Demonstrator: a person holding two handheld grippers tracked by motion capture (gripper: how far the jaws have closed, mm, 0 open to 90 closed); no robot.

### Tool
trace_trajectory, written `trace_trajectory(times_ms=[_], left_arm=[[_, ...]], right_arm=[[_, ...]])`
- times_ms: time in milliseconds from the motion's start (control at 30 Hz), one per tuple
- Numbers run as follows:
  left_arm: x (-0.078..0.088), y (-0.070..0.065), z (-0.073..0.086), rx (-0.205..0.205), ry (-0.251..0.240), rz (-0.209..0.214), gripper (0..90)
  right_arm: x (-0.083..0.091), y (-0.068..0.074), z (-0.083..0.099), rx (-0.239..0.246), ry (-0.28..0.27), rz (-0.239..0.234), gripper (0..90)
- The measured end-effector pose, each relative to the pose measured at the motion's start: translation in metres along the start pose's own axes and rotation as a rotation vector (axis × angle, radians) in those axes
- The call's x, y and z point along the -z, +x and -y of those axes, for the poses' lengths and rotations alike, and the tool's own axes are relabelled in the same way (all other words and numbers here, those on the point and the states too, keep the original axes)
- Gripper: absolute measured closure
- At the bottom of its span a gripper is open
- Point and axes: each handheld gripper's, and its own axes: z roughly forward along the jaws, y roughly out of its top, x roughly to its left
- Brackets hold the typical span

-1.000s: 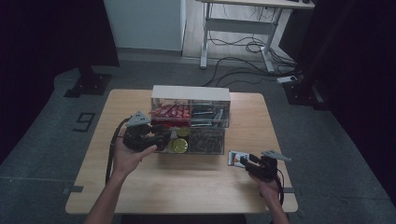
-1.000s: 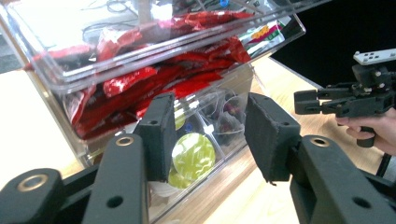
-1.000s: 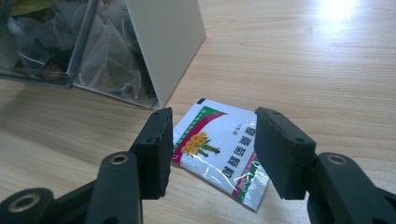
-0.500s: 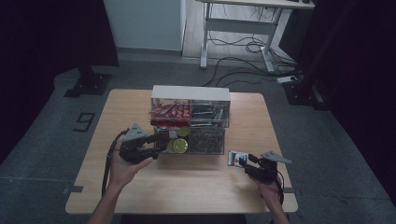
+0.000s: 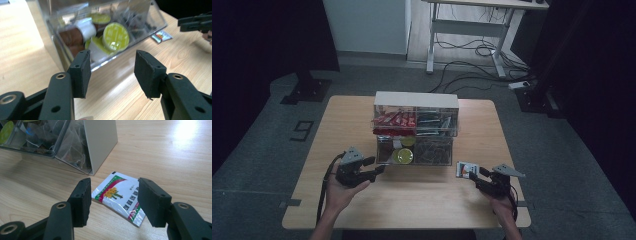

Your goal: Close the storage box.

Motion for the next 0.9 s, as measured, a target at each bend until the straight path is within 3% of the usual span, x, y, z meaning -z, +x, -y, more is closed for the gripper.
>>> trace_trajectory(times_ms=[167, 400, 900], left_arm=[[-0.008, 0.01, 0.018, 0.043, 0.02, -0.003, 47.1], [-0.014, 0.015, 0.028, 0.049, 0.053, -0.009, 46.7], [-0.02, 0.015, 0.031, 0.055, 0.063, -0.016, 45.7]], right_arm=[[-0.004, -0.001, 0.004, 0.01, 0.027, -0.006, 43.6], [-0.01, 0.0, 0.009, 0.026, 0.058, -0.008, 43.7], [-0.011, -0.001, 0.013, 0.026, 0.067, -0.008, 43.5]])
